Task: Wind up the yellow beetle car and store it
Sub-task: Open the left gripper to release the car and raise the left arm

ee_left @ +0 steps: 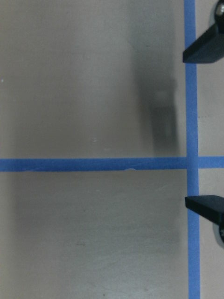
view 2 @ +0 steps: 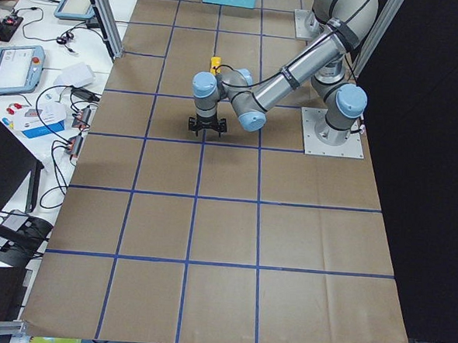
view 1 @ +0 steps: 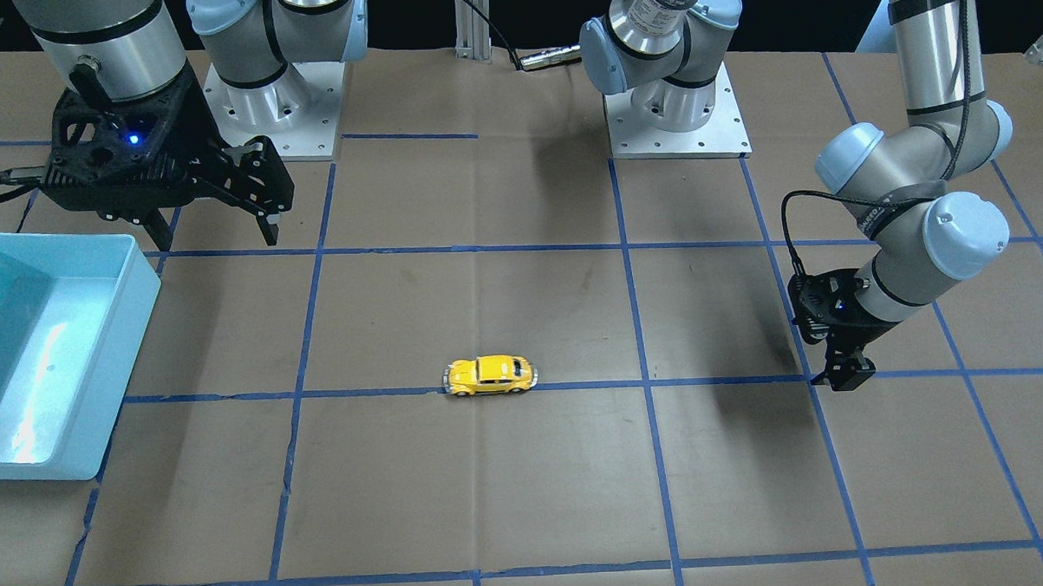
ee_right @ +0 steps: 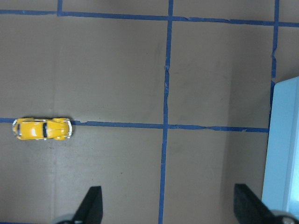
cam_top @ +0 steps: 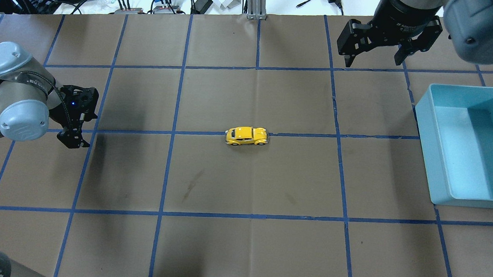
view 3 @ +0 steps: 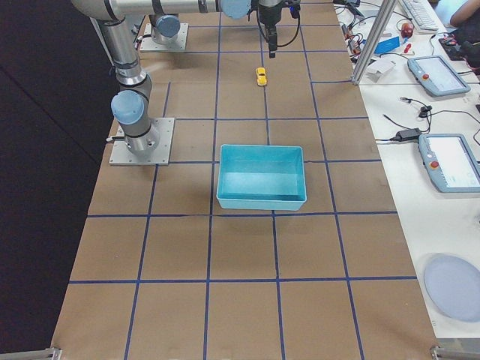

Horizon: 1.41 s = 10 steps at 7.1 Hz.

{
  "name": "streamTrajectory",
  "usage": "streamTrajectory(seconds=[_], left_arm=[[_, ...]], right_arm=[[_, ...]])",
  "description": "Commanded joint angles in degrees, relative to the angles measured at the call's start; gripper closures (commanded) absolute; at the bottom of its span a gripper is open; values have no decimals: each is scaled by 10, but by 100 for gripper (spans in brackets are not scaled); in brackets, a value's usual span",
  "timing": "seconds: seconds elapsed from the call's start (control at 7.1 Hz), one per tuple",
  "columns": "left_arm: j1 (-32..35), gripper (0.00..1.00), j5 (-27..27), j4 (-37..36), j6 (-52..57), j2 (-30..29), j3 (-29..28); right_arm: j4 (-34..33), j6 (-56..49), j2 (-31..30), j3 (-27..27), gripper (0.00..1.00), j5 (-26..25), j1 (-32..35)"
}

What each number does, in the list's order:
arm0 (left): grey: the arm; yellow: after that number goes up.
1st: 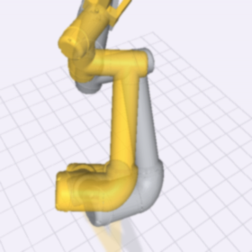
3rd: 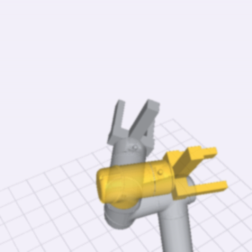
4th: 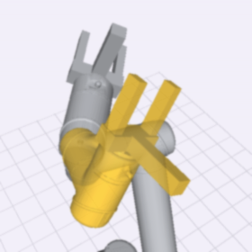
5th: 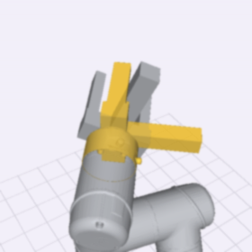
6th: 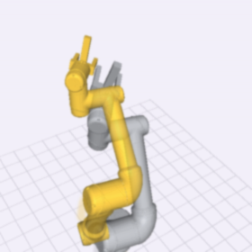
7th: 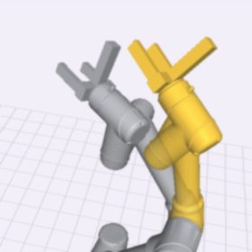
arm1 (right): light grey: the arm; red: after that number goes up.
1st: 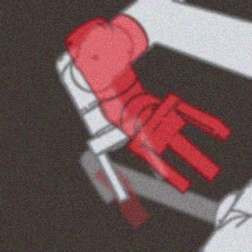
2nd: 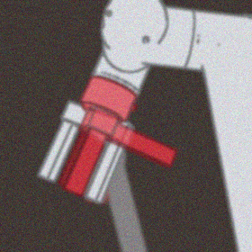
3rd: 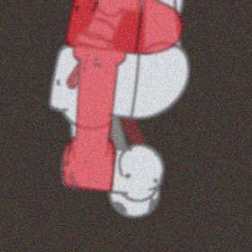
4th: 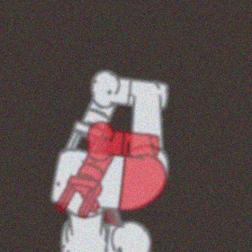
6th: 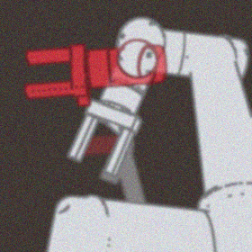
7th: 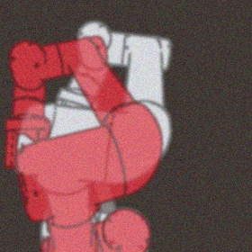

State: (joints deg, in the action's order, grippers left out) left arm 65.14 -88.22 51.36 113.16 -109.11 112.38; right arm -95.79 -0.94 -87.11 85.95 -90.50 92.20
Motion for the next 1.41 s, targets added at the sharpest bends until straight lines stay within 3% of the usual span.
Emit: streamTrajectory(seconds=[0.0,0.28,0.7,0.99,1.27], left_arm=[[4,0,0,26,-33,34,-6],[30,0,3,103,-142,67,-37],[101,0,5,241,-326,100,-136],[129,0,1,283,-408,102,-187],[133,0,-2,318,-442,130,-207]], right_arm=[[0,0,0,0,0,-3,0],[0,0,-1,0,0,-1,0],[1,-3,-1,4,0,-4,0],[50,-23,-20,1,0,-5,0],[54,-26,-15,5,0,2,3]])
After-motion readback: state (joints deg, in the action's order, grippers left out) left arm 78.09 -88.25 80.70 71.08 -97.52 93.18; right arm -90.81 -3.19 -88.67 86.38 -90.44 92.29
